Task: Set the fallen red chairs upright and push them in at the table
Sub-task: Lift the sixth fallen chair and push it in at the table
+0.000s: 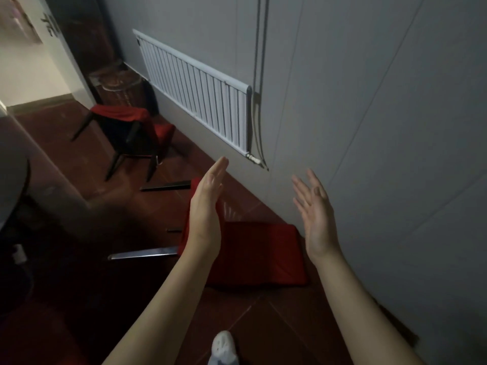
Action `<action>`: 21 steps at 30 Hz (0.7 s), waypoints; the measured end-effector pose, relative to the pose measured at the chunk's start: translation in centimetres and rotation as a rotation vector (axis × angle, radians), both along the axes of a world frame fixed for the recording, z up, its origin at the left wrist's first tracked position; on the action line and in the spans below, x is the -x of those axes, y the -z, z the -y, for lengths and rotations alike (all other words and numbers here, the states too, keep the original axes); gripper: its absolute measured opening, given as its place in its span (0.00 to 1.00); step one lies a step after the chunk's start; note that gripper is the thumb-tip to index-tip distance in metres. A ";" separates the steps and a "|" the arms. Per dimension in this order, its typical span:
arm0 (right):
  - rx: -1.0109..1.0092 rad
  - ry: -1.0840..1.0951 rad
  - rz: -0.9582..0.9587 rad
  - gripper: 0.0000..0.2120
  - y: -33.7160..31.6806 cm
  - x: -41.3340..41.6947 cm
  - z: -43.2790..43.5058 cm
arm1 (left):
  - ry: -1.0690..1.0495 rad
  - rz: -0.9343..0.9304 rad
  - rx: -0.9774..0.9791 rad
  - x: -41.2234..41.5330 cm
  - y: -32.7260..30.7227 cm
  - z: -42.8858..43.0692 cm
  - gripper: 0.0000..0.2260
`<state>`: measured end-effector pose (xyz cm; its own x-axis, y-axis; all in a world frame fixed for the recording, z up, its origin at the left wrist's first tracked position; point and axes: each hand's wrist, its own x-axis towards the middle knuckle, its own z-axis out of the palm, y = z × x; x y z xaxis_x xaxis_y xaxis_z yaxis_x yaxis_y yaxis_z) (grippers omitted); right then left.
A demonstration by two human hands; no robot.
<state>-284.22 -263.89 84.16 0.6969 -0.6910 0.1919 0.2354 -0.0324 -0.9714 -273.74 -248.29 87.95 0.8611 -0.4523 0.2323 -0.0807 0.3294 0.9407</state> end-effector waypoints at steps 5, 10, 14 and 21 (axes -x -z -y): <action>-0.016 0.039 -0.200 0.27 4.3 -2.5 3.6 | 0.040 -0.050 -0.099 -4.2 4.4 3.4 0.21; -0.092 0.044 -0.302 0.28 8.3 -5.6 7.3 | 0.064 -0.103 -0.169 -8.4 8.6 6.5 0.20; -0.184 0.053 -0.352 0.30 11.0 -7.9 9.4 | 0.071 -0.186 -0.222 -10.7 11.2 8.5 0.22; -0.243 -0.007 -0.461 0.32 15.5 -9.2 13.7 | 0.008 -0.331 -0.428 -11.7 17.0 11.8 0.14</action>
<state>-275.01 -277.58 68.66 0.6762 -0.6723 -0.3014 -0.2191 0.2071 -0.9535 -262.04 -260.08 70.93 0.8531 -0.4540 -0.2570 0.2433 -0.0895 0.9658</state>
